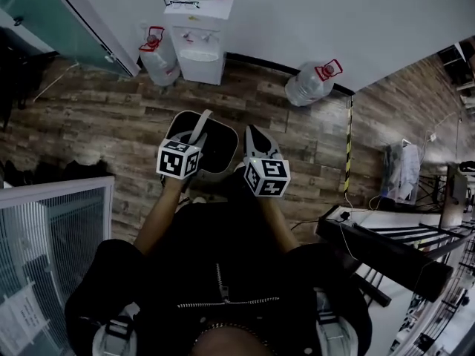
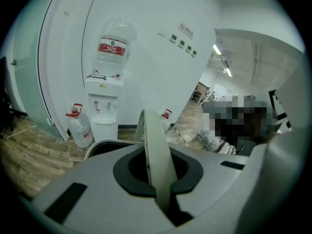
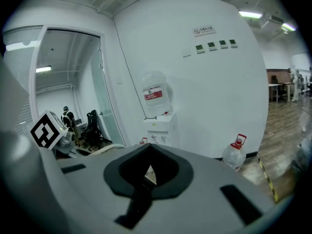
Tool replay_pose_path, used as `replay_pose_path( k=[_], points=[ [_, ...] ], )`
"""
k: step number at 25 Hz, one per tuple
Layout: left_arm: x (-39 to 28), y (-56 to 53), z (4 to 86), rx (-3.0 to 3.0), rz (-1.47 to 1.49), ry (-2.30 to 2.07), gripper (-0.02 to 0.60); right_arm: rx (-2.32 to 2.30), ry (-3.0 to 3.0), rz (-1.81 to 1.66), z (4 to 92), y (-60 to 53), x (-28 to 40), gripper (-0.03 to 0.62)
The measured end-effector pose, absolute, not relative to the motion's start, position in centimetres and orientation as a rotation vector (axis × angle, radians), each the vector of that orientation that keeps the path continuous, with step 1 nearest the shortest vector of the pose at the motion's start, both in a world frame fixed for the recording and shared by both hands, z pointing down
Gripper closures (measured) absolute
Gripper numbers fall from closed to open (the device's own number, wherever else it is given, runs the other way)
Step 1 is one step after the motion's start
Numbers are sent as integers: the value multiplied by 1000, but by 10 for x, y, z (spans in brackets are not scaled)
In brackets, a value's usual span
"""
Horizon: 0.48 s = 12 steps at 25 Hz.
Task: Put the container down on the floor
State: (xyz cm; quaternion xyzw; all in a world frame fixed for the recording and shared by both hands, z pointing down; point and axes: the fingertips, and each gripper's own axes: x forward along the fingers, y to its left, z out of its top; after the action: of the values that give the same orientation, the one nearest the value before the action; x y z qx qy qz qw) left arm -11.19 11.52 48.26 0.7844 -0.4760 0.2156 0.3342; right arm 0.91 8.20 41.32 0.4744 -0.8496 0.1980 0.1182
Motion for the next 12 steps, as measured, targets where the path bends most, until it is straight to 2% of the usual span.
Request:
replay_pose_path(
  k=[12],
  points=[
    [-48, 28, 473, 1987, 499, -1291, 568, 1314, -2550, 600, 407, -11, 67, 583]
  ],
)
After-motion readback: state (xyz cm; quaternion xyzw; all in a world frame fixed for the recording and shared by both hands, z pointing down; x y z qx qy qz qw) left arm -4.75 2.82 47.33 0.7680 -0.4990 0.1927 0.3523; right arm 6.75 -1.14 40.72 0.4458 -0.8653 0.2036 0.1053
